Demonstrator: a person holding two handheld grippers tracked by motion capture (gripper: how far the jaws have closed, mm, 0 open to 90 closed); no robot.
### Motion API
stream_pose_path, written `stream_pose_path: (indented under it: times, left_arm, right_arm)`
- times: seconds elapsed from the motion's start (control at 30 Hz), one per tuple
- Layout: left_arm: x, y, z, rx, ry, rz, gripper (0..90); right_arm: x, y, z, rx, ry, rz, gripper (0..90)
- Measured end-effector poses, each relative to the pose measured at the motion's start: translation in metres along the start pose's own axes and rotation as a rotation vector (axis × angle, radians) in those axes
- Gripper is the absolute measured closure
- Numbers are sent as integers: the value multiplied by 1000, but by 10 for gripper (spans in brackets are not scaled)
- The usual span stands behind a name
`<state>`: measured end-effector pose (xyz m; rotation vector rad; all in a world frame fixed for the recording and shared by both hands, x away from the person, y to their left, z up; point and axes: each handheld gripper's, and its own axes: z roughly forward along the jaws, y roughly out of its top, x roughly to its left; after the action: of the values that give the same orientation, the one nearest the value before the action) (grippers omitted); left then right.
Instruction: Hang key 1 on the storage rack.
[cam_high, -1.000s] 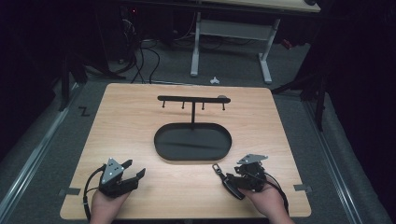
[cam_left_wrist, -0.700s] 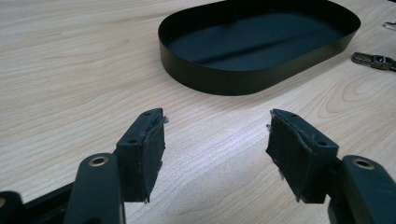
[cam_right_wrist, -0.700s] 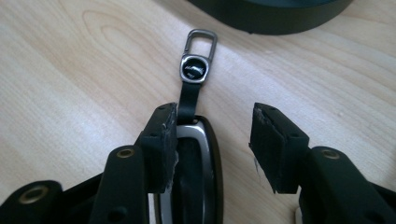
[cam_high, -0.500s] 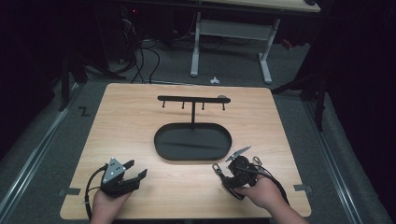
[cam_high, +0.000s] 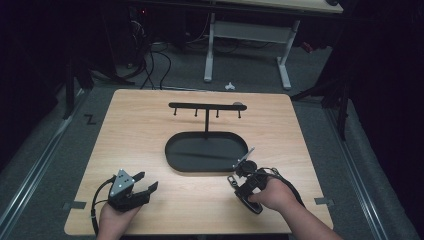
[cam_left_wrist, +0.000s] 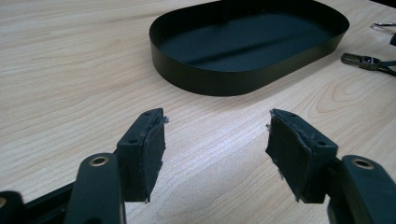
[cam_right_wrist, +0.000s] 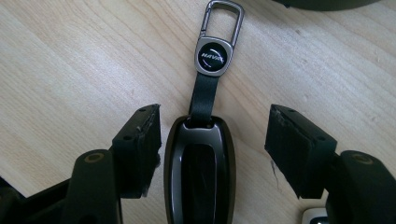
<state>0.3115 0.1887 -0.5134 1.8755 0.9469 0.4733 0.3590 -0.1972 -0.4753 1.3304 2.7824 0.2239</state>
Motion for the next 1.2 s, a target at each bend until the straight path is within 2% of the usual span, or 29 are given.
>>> stream_pose_path:
  times: [0.17, 0.27, 0.37, 0.4, 0.43, 0.47, 0.5, 0.57, 0.63, 0.7, 0.77, 0.87, 0.9, 0.93, 1.0, 1.13, 1.2]
  left_arm:
    - [0, 0, 0, 1, -4, 3, 371]
    - [0, 0, 1, 1, -6, 4, 371]
    - [-1, 0, 1, 1, -9, 7, 371]
    - [-2, 0, 1, 3, -9, 12, 371]
    - [-2, 0, 2, 4, -9, 15, 371]
    - [-2, 1, 2, 3, -10, 17, 372]
    - [-3, 1, 2, 4, -11, 21, 371]
    - [-3, 1, 2, 3, -11, 24, 372]
    - [-3, 1, 2, 1, -12, 24, 372]
    - [-3, 1, 2, 2, -14, 23, 372]
    - [-3, 1, 2, 1, -15, 25, 372]
    - [-3, 1, 2, 2, -15, 27, 372]
    - [-3, 1, 2, 1, -16, 26, 372]
    - [-3, 1, 2, 1, -17, 26, 372]
    - [-3, 1, 2, 1, -19, 24, 372]
    - [-3, 1, 2, -2, -21, 25, 372]
    - [-3, 1, 2, -2, -22, 26, 372]
  right_arm:
    - [2, 8, 1, 23, -4, -10, 388]
    - [5, 16, 4, 40, -13, -17, 455]
    - [5, 21, 6, 55, 0, -2, 512]
    - [3, 22, 7, 55, 5, -30, 520]
    - [3, 22, 7, 55, 5, -30, 520]
    - [3, 23, 8, 67, 3, -20, 533]
    - [4, 24, 10, 84, 6, 19, 564]
    - [2, 25, 11, 87, 4, 11, 574]
    - [4, 26, 12, 96, 5, 51, 607]
    - [6, 27, 14, 109, -13, 20, 628]
    - [6, 27, 15, 126, -15, 22, 641]
    - [5, 28, 17, 132, -12, 43, 649]
    - [5, 28, 18, 141, -13, 69, 662]
    - [6, 29, 18, 142, -17, 74, 666]
    - [7, 30, 18, 149, -30, 48, 693]
    - [10, 30, 18, 162, -26, 23, 788]
    - [12, 31, 18, 167, -28, 13, 799]
